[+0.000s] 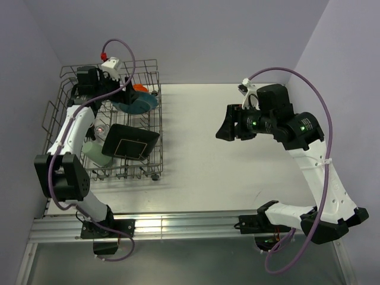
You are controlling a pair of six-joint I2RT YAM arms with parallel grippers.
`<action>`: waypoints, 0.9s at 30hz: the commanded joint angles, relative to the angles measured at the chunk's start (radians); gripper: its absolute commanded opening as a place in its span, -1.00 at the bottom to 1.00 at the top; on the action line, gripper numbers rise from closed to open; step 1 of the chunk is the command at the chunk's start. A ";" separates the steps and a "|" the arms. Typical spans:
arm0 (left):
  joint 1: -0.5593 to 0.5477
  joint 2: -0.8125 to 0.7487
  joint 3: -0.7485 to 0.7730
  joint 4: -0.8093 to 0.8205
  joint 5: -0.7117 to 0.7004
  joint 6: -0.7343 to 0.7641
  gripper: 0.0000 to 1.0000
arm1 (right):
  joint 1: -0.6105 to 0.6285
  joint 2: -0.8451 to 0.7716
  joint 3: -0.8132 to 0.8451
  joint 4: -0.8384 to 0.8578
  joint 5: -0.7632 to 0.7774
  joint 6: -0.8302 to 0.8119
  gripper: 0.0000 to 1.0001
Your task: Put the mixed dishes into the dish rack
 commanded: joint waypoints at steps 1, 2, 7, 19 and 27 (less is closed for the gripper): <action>0.025 -0.127 -0.050 0.076 -0.078 -0.111 0.99 | -0.005 -0.030 -0.031 0.044 0.019 0.020 0.32; 0.025 -0.160 -0.056 0.076 -0.114 -0.125 0.98 | -0.007 -0.033 -0.038 0.051 0.021 0.023 0.33; 0.025 -0.269 -0.098 0.096 -0.188 -0.291 0.99 | -0.007 -0.040 -0.096 0.091 0.032 0.053 0.34; -0.085 -0.420 -0.211 0.254 -0.051 -0.893 0.99 | -0.007 -0.082 -0.310 0.283 -0.036 0.164 0.34; -0.388 -0.527 -0.262 0.164 -0.122 -0.918 0.98 | -0.007 -0.198 -0.532 0.426 -0.034 0.236 0.34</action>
